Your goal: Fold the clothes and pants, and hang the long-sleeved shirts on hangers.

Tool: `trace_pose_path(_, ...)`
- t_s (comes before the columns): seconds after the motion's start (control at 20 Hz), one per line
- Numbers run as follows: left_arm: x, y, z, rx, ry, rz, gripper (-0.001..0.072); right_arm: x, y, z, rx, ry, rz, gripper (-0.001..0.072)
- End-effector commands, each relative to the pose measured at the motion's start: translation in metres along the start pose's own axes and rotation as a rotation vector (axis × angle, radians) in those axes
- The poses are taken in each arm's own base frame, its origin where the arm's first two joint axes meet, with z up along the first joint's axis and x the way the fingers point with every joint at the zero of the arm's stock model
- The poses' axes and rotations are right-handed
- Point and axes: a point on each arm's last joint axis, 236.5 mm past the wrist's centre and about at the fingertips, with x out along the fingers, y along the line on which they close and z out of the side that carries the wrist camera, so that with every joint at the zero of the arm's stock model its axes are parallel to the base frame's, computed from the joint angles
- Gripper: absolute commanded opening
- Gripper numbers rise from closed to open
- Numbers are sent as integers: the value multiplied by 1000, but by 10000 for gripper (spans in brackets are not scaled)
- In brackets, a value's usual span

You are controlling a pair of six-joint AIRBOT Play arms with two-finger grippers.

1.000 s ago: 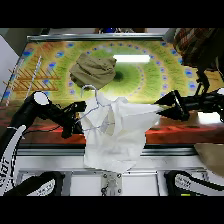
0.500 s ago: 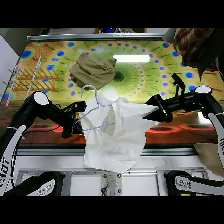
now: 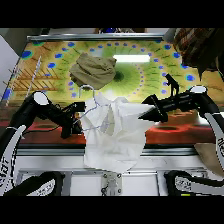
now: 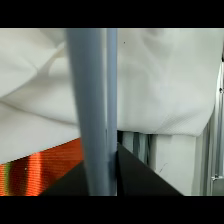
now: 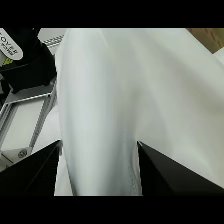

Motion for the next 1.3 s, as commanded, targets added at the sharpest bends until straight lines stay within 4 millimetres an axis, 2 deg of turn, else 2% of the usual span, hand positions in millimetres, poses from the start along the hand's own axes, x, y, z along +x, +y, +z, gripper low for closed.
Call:
trace_pose_path(0.0, 0, 0, 2, 1, -8, 2, 23, 1, 0, 1, -1, -3, -1, 518)
trace_pose_path(0.6, 0, 0, 2, 1, -8, 2, 23, 1, 0, 1, -1, -3, -1, 510)
trace_pose_path(0.65, 0, 0, 2, 1, -8, 2, 23, 1, 0, 1, -2, -3, -1, 373)
trace_pose_path(0.7, 0, 0, 2, 1, -8, 2, 24, 1, 0, 0, -1, -2, 1, 42)
trace_pose_path(1.25, 0, 0, 0, -2, 2, 3, 38, 1, 0, 0, -3, -2, -1, 29)
